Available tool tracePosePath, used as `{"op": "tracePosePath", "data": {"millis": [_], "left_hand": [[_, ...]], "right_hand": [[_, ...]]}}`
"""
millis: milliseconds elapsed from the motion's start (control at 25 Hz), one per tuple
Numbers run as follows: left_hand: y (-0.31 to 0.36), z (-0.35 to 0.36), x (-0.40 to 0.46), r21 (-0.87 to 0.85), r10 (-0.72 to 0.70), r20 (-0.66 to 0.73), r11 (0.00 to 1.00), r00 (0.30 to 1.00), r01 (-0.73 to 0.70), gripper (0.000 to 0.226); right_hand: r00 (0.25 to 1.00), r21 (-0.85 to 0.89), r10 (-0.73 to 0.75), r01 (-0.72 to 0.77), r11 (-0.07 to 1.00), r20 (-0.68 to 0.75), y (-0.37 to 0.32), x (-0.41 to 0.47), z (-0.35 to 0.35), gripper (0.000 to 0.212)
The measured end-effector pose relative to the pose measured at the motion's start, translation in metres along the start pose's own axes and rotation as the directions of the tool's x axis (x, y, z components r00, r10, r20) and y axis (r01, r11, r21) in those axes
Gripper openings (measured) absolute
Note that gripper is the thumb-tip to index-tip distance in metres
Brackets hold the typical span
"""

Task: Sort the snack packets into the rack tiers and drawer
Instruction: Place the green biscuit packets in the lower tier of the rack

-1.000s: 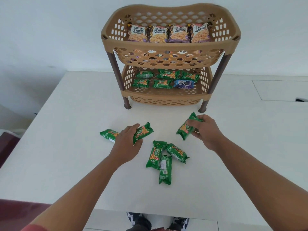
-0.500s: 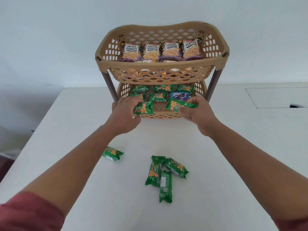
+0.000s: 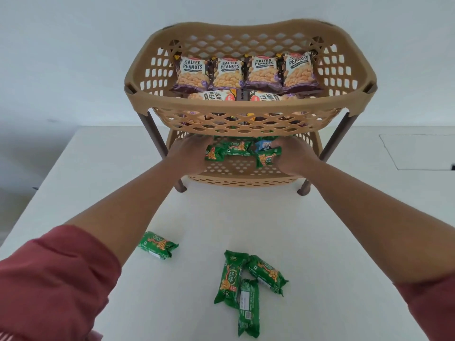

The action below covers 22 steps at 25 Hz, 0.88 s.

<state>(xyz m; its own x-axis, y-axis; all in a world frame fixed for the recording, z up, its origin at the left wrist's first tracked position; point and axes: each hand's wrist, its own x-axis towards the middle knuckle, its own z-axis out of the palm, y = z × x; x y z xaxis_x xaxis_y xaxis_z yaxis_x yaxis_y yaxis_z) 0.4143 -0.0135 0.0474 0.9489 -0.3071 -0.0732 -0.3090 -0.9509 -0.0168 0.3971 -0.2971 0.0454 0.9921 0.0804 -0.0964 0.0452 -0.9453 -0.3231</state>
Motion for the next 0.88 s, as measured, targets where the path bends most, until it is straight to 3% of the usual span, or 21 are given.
{"op": "tracePosePath", "data": {"millis": [120,360,600,880], "left_hand": [[-0.001,0.012,0.016,0.040,-0.021,0.055,0.999,0.998,0.019,0.045],[-0.005,0.027,0.035,0.117,-0.018,0.159,0.993,0.987,-0.001,0.027],[-0.009,0.031,0.039,0.094,-0.040,0.203,0.995,0.978,0.022,0.019],[-0.011,0.025,0.039,0.040,-0.028,0.362,0.999,0.932,0.014,0.024]], "right_hand": [[0.995,-0.128,0.026,-0.013,0.992,0.099,0.007,0.018,0.011,0.026],[0.979,-0.292,0.087,-0.031,0.956,0.183,0.013,0.032,0.017,0.017],[0.964,-0.397,0.115,-0.011,0.918,0.241,0.015,0.037,0.015,0.019],[0.915,-0.423,0.107,0.073,0.903,0.388,0.015,0.039,0.012,0.030]]}}
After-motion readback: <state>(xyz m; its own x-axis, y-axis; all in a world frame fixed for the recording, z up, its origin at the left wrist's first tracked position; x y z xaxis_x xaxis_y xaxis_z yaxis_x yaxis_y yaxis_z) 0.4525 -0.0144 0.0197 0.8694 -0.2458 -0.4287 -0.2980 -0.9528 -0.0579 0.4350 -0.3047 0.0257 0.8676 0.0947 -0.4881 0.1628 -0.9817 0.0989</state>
